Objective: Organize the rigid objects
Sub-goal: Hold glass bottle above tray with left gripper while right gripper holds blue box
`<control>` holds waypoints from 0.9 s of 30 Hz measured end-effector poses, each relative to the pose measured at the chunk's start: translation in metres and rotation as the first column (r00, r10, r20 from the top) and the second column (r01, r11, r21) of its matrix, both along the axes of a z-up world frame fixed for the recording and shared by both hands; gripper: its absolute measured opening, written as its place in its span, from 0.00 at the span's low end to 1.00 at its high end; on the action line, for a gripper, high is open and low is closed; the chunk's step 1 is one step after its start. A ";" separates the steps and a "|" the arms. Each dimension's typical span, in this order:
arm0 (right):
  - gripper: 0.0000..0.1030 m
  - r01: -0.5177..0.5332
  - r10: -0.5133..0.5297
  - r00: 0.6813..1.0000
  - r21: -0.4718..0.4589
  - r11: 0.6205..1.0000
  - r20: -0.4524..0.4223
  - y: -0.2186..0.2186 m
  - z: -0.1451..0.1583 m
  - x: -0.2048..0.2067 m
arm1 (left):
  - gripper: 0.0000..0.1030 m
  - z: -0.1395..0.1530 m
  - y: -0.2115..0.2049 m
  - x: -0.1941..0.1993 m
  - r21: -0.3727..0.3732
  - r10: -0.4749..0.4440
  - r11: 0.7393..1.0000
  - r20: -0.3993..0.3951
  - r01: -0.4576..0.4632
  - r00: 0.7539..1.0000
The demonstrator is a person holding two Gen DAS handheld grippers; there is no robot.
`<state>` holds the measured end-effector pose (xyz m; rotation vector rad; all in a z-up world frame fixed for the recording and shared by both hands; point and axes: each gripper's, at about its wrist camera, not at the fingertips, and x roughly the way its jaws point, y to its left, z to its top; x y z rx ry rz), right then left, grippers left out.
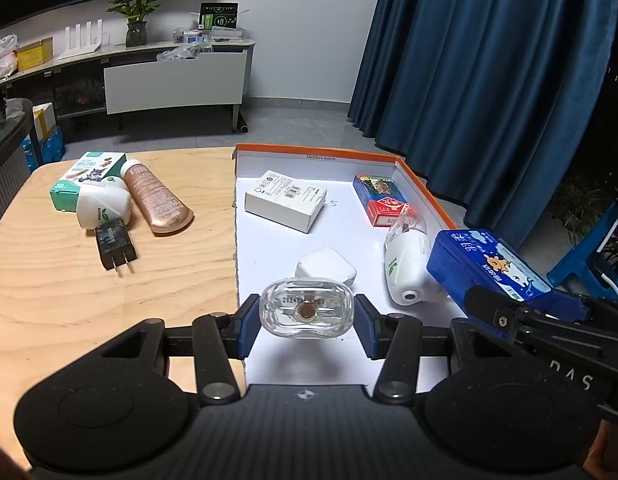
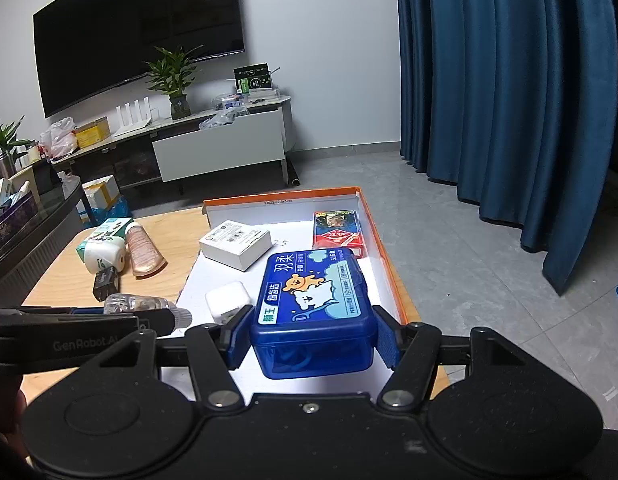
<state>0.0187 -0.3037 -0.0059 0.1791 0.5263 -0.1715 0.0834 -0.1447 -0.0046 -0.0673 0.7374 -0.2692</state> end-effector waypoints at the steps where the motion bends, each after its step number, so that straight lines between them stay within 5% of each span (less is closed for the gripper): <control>1: 0.72 0.000 0.000 1.000 0.000 1.000 0.000 0.000 0.000 0.000 | 0.48 0.000 0.000 0.000 -0.001 0.000 1.000 0.001 0.000 1.000; 27: 0.72 0.008 -0.008 1.000 0.000 1.000 -0.001 -0.001 -0.001 0.003 | 0.48 -0.002 0.002 0.002 -0.019 0.001 1.000 0.000 -0.001 1.000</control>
